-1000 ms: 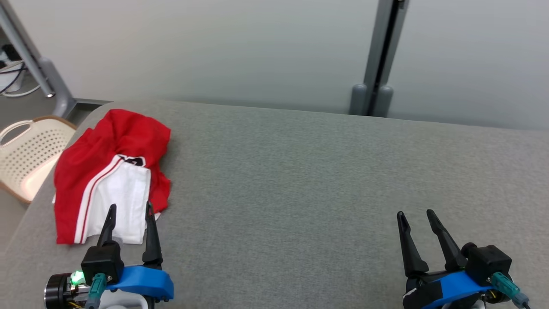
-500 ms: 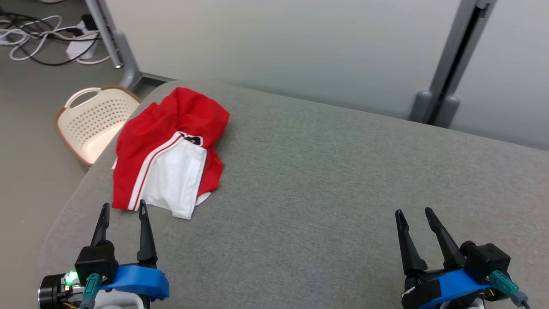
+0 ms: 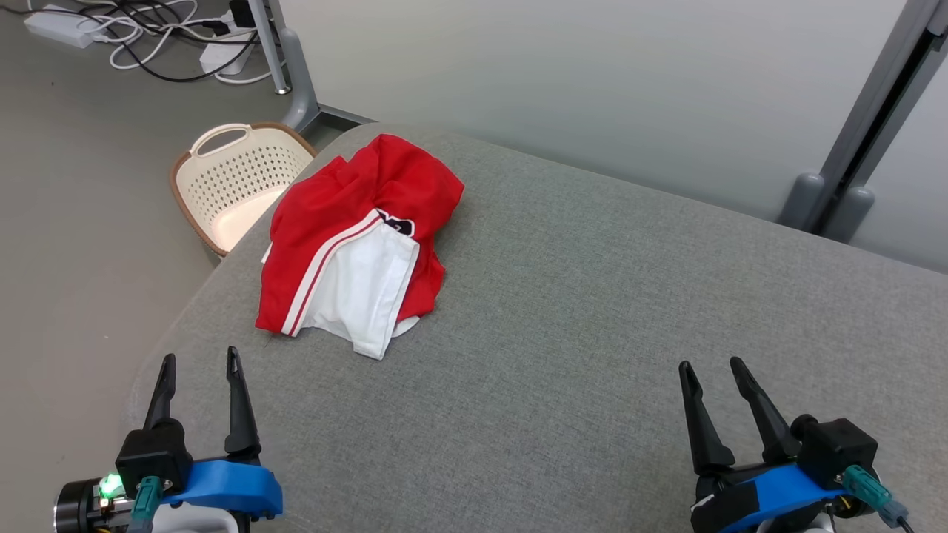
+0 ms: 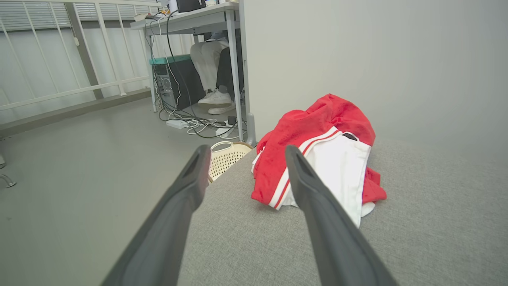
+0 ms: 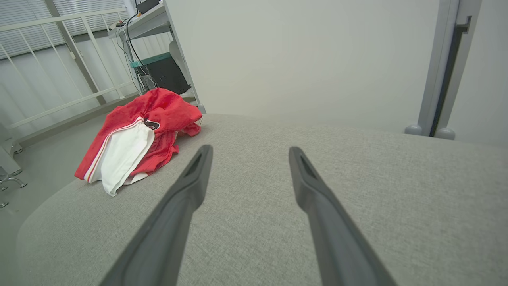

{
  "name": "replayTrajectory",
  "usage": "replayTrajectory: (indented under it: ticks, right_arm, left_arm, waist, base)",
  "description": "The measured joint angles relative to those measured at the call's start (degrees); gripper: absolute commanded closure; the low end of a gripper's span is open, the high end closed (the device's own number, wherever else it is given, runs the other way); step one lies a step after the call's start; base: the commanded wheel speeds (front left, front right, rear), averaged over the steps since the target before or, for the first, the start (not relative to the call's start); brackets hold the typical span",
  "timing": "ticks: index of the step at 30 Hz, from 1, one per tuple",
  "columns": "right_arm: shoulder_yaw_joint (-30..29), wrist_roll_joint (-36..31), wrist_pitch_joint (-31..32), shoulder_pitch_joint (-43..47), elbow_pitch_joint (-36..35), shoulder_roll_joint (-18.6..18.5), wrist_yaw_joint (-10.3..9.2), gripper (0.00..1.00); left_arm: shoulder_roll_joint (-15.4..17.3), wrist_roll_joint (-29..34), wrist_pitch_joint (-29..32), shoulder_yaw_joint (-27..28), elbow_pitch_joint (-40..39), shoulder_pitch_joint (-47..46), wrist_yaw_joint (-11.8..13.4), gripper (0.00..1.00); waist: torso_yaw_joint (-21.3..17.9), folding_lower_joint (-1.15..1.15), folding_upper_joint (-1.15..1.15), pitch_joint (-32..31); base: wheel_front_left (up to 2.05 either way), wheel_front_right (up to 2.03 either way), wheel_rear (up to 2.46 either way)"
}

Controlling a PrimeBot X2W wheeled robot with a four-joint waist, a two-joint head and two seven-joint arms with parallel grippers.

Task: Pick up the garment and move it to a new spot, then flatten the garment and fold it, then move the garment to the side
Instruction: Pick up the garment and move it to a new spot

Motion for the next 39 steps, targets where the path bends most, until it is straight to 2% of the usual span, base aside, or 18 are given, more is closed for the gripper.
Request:
replayTrajectory:
  ticks: [7,16,23,30,39]
  right_arm:
    - [0.3,0.0,0.0,-0.3,0.1,0.0,0.00,0.00]
    - [1.0,-0.7,0.0,-1.1,0.0,0.0,0.00,0.00]
    - [1.5,-4.8,0.0,-3.2,-2.1,0.0,0.01,0.00]
    - [1.4,-9.3,0.0,-6.3,-4.4,0.0,0.05,0.00]
    - [1.9,-13.1,0.4,-9.5,-8.7,0.0,0.05,0.00]
  left_arm:
    - [0.0,-0.1,0.0,0.5,-0.2,0.2,0.2,0.00]
    - [1.3,-1.0,0.0,1.6,0.0,-2.3,-0.7,0.00]
    - [4.3,-3.2,0.0,5.0,1.5,-11.8,-2.1,0.00]
    - [8.1,-4.9,0.0,8.2,4.4,-23.6,-4.1,0.00]
    - [12.6,-6.1,0.0,7.9,18.2,-36.9,-7.4,0.00]
  waist:
    - [0.3,0.00,0.00,0.1]
    - [-1.8,0.00,0.00,0.9]
    - [-4.7,0.00,0.00,4.3]
    - [-8.5,0.01,0.00,10.4]
    - [-13.6,0.01,0.00,19.0]
  base:
    - [0.00,0.00,0.00]
    - [0.00,0.00,0.00]
    - [0.00,0.00,0.00]
    - [0.00,0.00,0.00]
    - [0.00,0.00,0.00]
